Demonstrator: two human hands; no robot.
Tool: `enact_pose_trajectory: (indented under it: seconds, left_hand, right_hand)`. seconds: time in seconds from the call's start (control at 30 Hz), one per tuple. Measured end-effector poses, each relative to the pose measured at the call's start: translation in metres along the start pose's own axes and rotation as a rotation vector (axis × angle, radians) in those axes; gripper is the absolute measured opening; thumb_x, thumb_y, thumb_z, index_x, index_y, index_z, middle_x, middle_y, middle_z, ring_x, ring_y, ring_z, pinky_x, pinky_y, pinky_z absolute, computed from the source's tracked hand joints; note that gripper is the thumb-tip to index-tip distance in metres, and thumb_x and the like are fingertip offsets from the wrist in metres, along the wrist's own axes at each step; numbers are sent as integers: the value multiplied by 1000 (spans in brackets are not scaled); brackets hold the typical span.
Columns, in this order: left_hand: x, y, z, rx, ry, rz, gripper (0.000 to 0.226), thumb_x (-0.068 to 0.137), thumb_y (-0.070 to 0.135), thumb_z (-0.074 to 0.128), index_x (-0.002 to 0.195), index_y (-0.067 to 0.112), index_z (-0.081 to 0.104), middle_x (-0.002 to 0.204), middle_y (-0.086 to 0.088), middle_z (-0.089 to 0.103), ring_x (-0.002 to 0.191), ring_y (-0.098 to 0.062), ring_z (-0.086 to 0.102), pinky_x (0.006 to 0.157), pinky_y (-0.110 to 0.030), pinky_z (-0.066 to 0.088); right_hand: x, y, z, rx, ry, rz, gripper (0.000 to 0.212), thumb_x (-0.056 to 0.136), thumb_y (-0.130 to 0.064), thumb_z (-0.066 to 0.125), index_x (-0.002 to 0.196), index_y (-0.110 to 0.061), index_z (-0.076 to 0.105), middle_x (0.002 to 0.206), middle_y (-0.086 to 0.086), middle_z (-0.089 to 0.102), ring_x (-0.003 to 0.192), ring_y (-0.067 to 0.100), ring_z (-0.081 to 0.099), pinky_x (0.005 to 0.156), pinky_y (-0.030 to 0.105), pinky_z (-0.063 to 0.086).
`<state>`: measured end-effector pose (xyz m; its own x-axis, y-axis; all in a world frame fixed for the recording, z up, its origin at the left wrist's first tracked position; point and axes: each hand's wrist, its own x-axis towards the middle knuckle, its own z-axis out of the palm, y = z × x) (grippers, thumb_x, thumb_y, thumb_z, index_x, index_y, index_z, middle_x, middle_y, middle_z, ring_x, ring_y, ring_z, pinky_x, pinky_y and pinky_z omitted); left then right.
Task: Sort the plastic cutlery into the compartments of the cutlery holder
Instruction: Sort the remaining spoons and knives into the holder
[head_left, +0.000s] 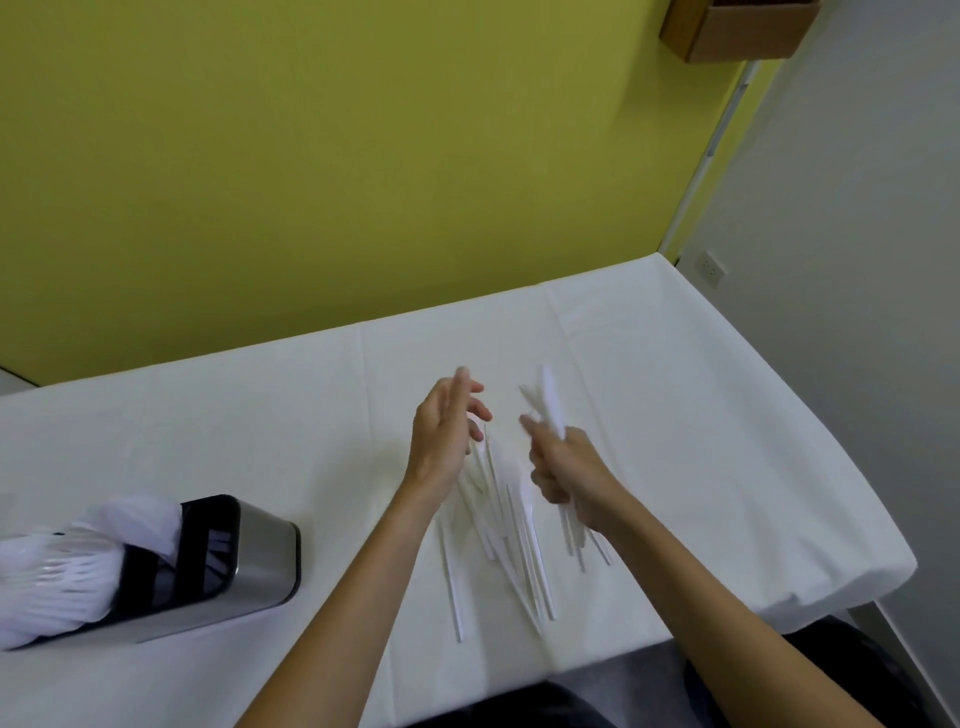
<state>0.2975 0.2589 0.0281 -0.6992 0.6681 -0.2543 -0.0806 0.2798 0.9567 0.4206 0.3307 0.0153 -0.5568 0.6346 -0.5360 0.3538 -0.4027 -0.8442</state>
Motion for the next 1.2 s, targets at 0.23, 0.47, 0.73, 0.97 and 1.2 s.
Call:
enact_pose_trajectory:
  seconds: [0.23, 0.47, 0.73, 0.97, 1.2]
  left_hand:
    - [-40, -23, 18, -527, 198, -266, 64, 101, 51, 14, 119, 8, 58, 120, -9, 65, 117, -19, 58, 106, -33, 38]
    - [-37, -15, 21, -718, 200, -244, 78, 96, 61, 9, 134, 8, 52, 133, -6, 59, 129, -16, 48, 115, -30, 28]
    - [-37, -14, 19, -676, 198, -187, 77, 96, 61, 7, 132, 12, 55, 129, 0, 62, 129, -11, 49, 115, -30, 28]
    - [-40, 3, -17, -594, 196, -15, 70, 96, 61, 12, 131, 16, 53, 132, 2, 60, 131, -9, 47, 116, -30, 27]
    - [-61, 48, -138, -374, 371, 394, 53, 85, 59, 29, 116, 28, 59, 132, -1, 60, 129, -7, 48, 112, -28, 32]
  right_hand:
    - [16, -7, 1, 1086, 3, 48, 52, 100, -40, 39, 54, -18, 31, 39, -6, 21, 29, 7, 23, 31, 17, 20]
    - [4, -2, 30, 752, 72, -2, 41, 97, -34, 47, 61, -13, 42, 64, 3, 61, 62, 14, 62, 69, 29, 48]
    - [-16, -16, 47, 299, 202, -91, 41, 94, -31, 46, 56, -15, 42, 55, -1, 39, 45, 9, 38, 50, 23, 34]
    - [-22, -29, 60, 255, 177, -194, 36, 93, -20, 49, 59, -10, 46, 49, 0, 39, 41, 9, 35, 40, 19, 28]
    - [-32, -53, 137, 189, 20, -312, 36, 94, -19, 48, 60, -8, 48, 49, 1, 43, 39, 13, 36, 40, 21, 28]
